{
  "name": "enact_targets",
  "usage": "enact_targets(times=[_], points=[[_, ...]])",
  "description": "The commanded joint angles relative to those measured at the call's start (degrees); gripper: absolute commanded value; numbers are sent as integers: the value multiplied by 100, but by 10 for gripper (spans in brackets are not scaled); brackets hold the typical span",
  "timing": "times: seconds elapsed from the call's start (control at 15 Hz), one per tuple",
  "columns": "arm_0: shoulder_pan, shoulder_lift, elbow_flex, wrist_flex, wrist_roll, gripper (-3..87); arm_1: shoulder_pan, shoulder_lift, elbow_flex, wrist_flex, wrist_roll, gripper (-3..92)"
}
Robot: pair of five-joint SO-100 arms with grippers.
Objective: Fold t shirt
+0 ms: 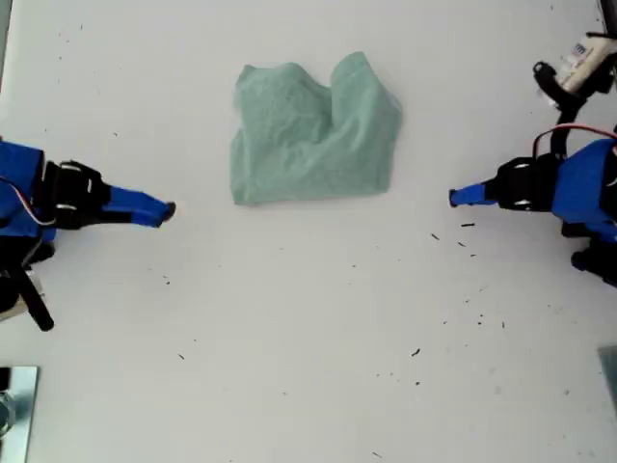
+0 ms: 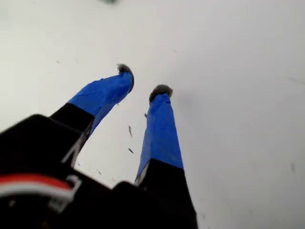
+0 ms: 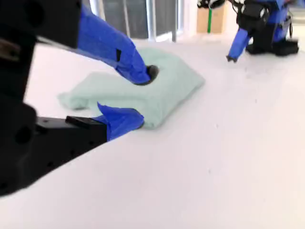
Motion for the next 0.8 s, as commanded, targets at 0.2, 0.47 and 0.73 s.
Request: enact_targets(times=[0.2, 0.47, 0.73], points=[[149, 141, 492, -62, 1099, 151, 53, 167, 510, 105, -334, 97], [167, 141, 492, -62, 1099, 151, -35, 167, 510, 114, -2733, 93], [167, 141, 492, -62, 1099, 151, -35, 167, 510, 114, -2733, 92]])
